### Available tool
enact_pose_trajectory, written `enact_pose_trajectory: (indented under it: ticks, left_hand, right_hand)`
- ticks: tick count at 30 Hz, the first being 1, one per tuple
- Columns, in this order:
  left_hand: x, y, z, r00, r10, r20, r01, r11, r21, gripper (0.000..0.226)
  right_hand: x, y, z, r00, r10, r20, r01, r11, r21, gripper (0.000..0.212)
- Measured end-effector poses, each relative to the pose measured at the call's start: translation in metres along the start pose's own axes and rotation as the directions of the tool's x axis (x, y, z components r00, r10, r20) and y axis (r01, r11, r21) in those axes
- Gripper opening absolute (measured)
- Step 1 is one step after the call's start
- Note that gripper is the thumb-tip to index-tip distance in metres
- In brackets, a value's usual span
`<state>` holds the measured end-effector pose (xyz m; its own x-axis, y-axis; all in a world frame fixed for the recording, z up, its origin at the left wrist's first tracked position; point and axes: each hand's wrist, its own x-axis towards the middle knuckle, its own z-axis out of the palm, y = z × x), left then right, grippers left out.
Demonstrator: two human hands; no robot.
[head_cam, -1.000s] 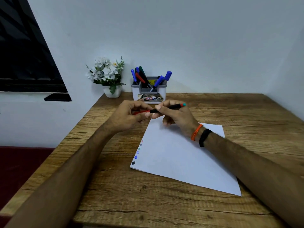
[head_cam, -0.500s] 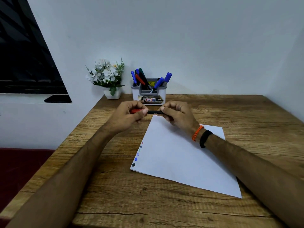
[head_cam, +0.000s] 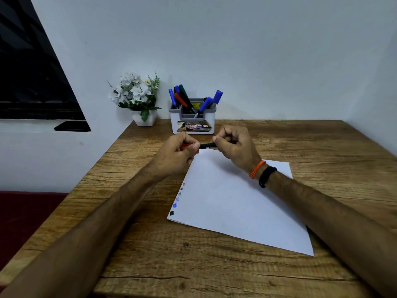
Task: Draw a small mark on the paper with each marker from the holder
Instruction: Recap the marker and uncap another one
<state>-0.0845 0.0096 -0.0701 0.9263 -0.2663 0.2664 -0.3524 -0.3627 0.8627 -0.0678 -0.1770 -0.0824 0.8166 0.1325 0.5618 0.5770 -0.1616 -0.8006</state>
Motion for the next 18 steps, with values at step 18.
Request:
enact_pose_trajectory:
  ticks: [18]
  left_hand:
    - [0.002, 0.019, -0.019, 0.913, -0.088, -0.399, -0.117, 0.879, -0.462, 0.045]
  right_hand:
    - [0.006, -0.025, 0.017, 0.984, 0.002, 0.178, 0.062, 0.935, -0.349, 0.035]
